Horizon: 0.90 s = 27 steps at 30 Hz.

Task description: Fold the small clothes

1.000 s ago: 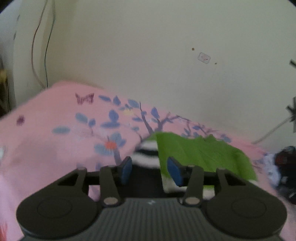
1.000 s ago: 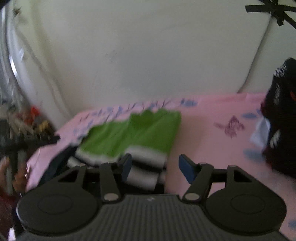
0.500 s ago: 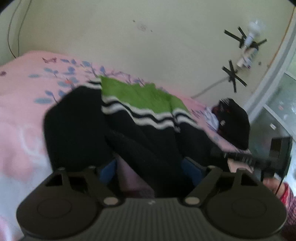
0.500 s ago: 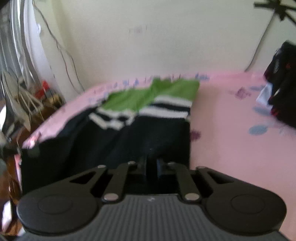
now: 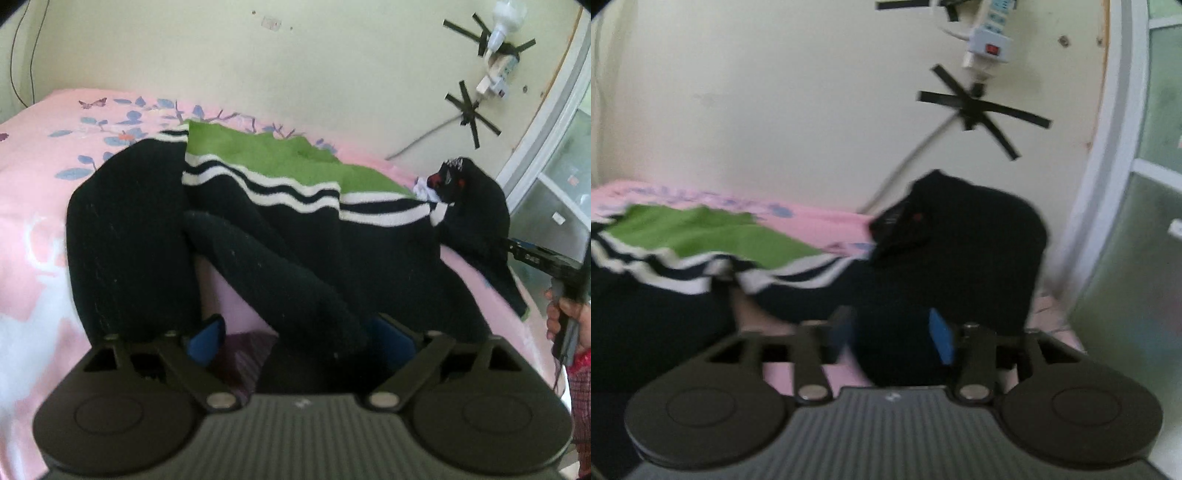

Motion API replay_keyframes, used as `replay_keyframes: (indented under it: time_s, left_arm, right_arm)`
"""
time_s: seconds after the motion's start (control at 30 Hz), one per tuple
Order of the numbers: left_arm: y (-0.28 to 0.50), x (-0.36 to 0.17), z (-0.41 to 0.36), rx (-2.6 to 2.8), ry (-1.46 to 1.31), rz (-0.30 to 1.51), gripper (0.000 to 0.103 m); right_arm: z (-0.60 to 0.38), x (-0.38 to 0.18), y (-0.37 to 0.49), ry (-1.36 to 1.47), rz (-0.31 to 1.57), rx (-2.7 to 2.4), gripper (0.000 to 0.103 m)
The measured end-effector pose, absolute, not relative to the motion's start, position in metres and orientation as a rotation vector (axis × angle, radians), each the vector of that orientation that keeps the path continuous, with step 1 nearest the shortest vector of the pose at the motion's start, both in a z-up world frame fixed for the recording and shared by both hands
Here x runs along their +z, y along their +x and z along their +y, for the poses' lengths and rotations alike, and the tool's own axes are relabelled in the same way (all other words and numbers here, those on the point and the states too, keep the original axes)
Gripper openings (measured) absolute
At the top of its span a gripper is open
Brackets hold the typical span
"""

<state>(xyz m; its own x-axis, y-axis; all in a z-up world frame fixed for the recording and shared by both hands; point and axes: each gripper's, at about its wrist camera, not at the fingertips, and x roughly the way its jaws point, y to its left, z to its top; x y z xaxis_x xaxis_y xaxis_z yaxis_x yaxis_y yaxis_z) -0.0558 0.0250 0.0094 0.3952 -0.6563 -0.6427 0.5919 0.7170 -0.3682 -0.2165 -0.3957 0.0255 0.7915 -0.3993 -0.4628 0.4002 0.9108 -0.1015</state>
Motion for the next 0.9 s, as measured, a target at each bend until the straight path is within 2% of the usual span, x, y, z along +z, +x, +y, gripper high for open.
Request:
replay_keyframes:
  time_s: [0.9]
  left_arm:
    - [-0.069, 0.003, 0.005, -0.732, -0.001, 0.918, 0.09]
  right_arm:
    - [-0.363, 0.0, -0.202, 0.019, 0.573, -0.299, 0.043]
